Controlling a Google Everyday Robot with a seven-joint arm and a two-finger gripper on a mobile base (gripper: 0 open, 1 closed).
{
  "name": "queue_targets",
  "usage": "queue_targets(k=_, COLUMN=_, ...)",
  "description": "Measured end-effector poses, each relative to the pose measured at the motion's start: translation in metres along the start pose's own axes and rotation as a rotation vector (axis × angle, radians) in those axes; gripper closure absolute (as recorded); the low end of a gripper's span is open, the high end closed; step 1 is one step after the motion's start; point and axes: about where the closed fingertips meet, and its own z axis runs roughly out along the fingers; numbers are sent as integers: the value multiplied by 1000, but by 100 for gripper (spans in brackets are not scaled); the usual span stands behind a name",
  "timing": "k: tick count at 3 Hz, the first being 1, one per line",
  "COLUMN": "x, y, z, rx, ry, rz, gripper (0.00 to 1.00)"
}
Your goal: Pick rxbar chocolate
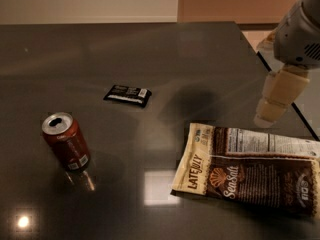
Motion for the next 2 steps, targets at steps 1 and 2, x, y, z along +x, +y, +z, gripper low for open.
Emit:
queue_targets(k=1, x=-36, y=-25, z=31, rx=-33, ry=-69, rz=6, gripper=0)
queue_targets(k=2, x=-81, y=-45, z=65, rx=-65, ry=-146, rz=1, gripper=0)
